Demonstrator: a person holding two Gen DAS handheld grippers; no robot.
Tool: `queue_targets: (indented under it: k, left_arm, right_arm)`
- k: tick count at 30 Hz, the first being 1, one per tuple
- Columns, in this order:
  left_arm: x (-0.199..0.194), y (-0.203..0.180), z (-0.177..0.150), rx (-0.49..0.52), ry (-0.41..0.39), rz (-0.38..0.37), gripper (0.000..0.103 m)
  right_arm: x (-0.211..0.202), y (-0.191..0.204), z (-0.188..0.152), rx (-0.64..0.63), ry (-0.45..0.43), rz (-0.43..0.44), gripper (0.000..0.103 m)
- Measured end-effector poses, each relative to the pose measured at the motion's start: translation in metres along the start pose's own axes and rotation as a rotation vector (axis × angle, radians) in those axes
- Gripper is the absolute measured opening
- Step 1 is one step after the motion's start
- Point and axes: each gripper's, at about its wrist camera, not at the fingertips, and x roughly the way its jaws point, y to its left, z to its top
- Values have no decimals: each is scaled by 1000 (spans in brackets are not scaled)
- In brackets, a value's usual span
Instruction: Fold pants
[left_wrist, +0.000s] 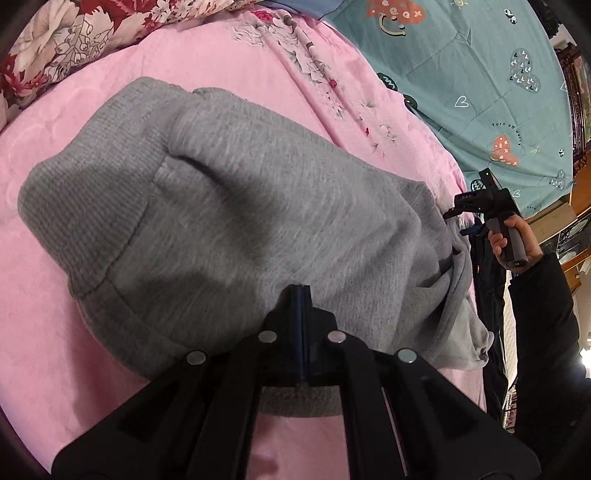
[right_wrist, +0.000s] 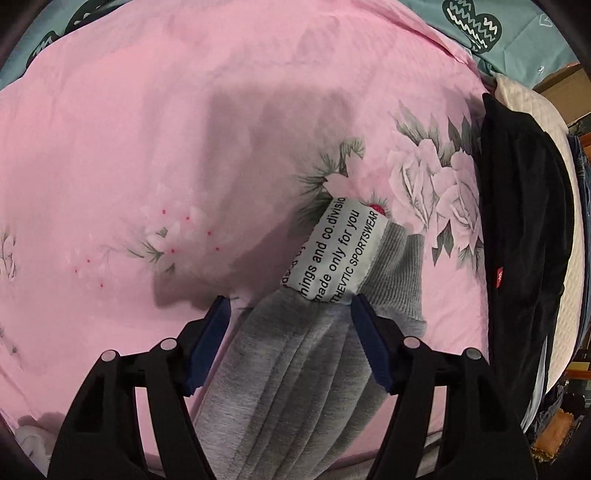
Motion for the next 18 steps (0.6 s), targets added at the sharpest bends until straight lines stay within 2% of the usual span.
queue_targets:
  k: [2,5,6,7,10,13,15,18]
  left_arm:
    - [0,0,0,-2,-1,-3,3]
    - [0,-1,-1,2,-5,3,3]
    - [0,-1,-2,3,-6,6,3]
    - [0,-2,-2,5,-7,8,3]
    - [-1,-3,-3,11,-13,17,3]
    - [-1,-3,-4,14,-15,20,3]
    - [-1,-3,-3,12,-15,17,3]
    - [-1,-2,-3,8,-14,12,3]
  right_arm:
    - [3,-13,-5,18,10,19,66]
    - [2,-29,-11,24,-26,19,30]
    - [1,-34,-14,31,-31,37,13]
    - [-4,-42,-19,39,-43,79,7]
    - [-31,-63,-35,41,-117,126,7]
    - [-70,-102,-62,53,-202,200,7]
    - [-95,-141,-91,73,-253,271,7]
    - [-121,-173,-133,105,-290,369,7]
